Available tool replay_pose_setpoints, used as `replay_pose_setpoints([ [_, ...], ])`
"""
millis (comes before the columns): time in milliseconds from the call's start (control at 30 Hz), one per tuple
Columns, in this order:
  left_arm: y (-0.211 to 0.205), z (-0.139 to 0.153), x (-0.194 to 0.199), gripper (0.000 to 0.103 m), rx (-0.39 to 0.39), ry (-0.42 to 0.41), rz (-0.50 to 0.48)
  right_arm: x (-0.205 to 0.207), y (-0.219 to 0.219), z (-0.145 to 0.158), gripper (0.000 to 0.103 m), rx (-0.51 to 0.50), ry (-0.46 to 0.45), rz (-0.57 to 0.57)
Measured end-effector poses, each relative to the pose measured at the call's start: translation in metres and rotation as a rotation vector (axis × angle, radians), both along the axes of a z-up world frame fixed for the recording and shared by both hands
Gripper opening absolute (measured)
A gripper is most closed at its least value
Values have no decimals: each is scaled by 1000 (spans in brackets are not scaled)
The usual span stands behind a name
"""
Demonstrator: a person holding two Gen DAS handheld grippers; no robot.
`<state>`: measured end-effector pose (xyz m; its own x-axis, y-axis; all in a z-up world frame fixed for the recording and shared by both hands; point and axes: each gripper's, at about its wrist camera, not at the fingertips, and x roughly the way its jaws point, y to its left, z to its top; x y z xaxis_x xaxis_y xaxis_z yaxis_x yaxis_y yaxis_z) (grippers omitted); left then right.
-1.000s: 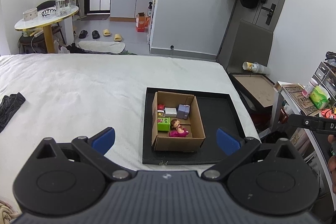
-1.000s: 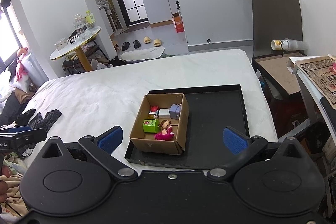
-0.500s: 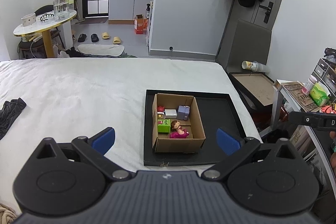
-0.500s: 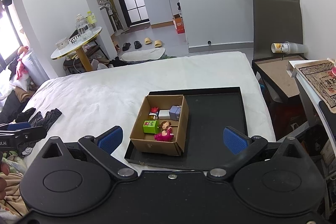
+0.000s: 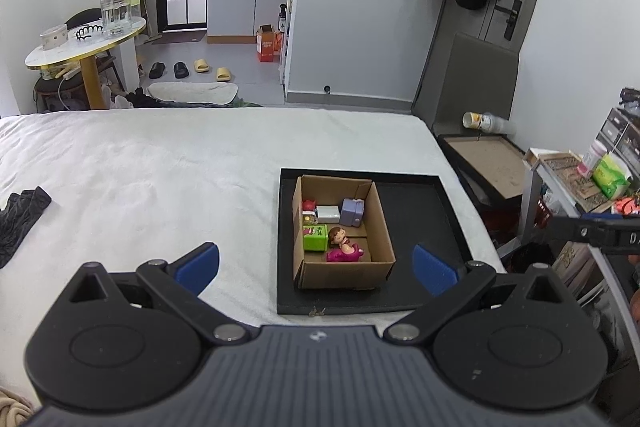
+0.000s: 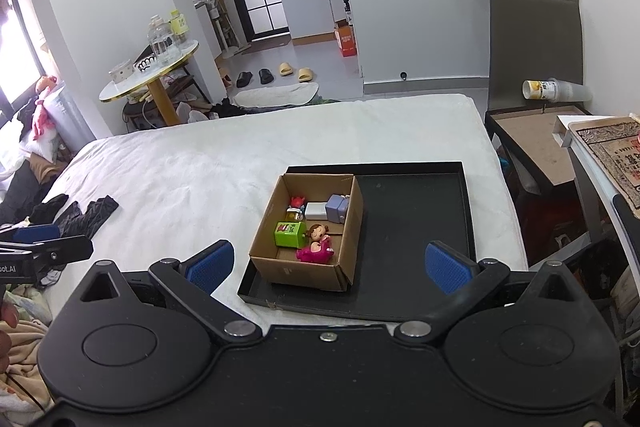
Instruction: Organize rigid objects
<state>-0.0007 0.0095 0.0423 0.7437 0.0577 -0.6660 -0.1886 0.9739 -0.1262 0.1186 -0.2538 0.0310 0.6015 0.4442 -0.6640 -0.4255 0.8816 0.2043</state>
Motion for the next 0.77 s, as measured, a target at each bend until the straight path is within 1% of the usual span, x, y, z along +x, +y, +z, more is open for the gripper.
replay_pose_setpoints([
  [367, -3, -1, -2, 102, -5, 4, -15, -1, -2, -4, 103, -17, 8, 0],
  [767, -1, -1, -3, 102, 4, 3, -2, 0, -1, -5, 103, -11, -2, -4],
])
